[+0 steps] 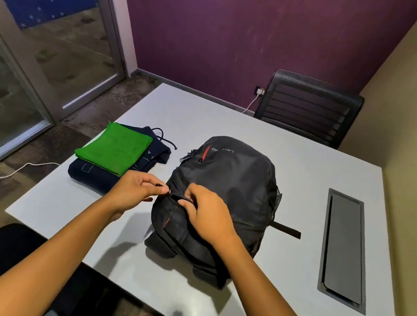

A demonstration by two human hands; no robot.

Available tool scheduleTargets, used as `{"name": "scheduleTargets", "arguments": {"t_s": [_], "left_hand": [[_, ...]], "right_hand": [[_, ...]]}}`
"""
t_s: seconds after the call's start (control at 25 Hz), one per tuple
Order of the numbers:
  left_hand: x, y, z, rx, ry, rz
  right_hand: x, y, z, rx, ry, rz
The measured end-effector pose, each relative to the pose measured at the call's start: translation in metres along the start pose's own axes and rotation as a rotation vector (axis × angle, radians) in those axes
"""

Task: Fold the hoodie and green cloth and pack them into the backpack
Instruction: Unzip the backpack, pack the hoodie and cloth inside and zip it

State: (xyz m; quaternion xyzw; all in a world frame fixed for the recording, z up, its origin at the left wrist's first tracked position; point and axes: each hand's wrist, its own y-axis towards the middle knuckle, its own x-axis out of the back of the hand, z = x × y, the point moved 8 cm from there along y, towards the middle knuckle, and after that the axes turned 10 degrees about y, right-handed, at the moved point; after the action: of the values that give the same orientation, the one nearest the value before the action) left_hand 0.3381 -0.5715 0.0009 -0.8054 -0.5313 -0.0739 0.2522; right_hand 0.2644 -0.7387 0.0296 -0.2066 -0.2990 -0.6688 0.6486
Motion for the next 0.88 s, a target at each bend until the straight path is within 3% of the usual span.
{"name": "scheduleTargets", "arguments": {"t_s": [0.12,0.48,0.64,0.88], "left_hand": [[0.006,0.004,0.014,-0.001,0.098,-0.039],[-0.004,0.073,0.037,0.005,0.401,-0.196],[-0.012,0.094,0.038,0.068,0.588,-0.226],[-0.029,0.112,0.044,0.175,0.643,-0.265]], "right_hand": [[0.006,0.003,-0.013,-0.049,0.225,0.079],[0.029,0.011,-0.021,-0.123,0.547,0.178],[0.037,0.009,-0.027,-0.137,0.625,0.171],[0.052,0.002,-0.032,-0.115,0.656,0.175]]}}
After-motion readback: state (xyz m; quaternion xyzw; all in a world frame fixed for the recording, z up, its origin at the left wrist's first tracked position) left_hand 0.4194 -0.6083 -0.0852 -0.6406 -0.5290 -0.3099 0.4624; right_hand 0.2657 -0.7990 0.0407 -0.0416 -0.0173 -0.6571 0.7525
